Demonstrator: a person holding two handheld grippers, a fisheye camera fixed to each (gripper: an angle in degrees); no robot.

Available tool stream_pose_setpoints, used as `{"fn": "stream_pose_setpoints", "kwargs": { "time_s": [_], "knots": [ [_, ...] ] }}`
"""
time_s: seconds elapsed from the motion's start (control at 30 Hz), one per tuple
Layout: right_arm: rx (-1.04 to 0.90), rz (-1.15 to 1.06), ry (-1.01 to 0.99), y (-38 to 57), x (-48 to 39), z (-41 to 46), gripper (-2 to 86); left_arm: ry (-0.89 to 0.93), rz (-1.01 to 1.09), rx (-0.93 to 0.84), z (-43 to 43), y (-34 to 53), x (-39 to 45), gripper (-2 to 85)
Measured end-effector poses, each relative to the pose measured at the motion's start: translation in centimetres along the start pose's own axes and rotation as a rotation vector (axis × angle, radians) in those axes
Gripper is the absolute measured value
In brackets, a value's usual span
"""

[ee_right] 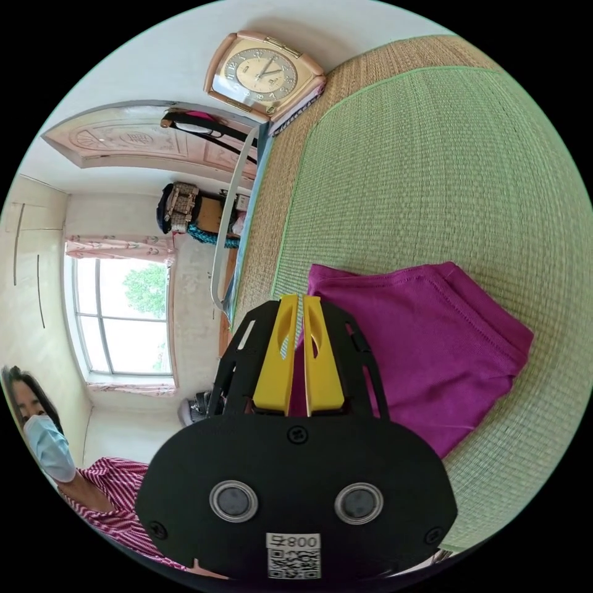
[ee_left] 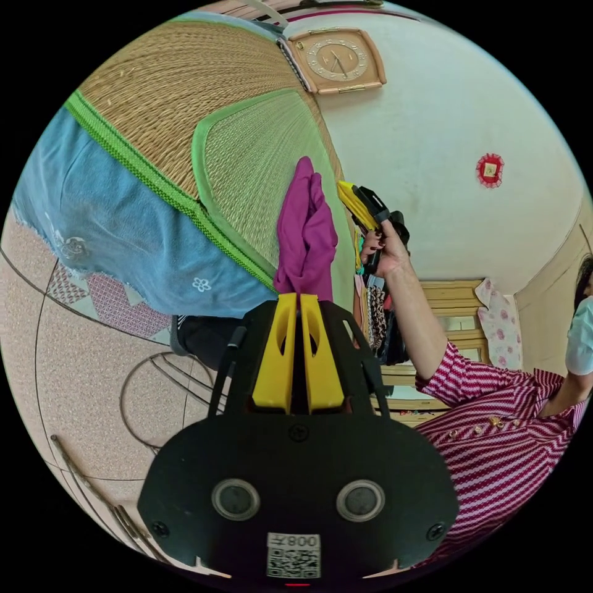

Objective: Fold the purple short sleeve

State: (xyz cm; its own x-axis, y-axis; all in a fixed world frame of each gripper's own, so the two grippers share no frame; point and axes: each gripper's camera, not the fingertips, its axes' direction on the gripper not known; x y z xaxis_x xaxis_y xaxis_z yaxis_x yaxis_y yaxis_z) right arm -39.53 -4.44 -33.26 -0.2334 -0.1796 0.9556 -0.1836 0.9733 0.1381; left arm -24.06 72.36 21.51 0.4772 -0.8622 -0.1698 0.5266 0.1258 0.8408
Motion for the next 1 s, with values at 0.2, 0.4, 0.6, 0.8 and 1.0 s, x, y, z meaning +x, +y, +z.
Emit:
{"fn": "stream_pose_setpoints", "kwargs": {
  "time_s": [0.2, 0.4, 0.6, 0.8, 1.0],
  "knots": [
    [-0.048, 0.021, -0.004, -0.3, 1.2, 1.8, 0.2, -0.036, 0.083, 0.018, -0.1, 0.1, 2.5, 0.2],
    [-0.098, 0.041, 0.019, -1.9, 1.7, 4.3, 0.1, -0.093, 0.176, -0.02, 1.9, -2.0, 4.9, 0.8],
    [-0.13, 0.056, 0.029, -3.0, 2.3, 4.9, 0.1, -0.166, 0.142, -0.034, 3.7, -3.1, 4.1, 0.3],
    [-0.073, 0.033, -0.042, -2.2, 2.3, 2.0, 0.0, -0.131, 0.104, 0.016, 2.5, -2.0, 5.2, 0.5],
    [-0.028, -0.048, -0.085, 2.0, 0.9, -2.9, 0.1, -0.155, 0.233, 0.005, 2.6, -2.6, 9.7, 3.0]
  ]
}}
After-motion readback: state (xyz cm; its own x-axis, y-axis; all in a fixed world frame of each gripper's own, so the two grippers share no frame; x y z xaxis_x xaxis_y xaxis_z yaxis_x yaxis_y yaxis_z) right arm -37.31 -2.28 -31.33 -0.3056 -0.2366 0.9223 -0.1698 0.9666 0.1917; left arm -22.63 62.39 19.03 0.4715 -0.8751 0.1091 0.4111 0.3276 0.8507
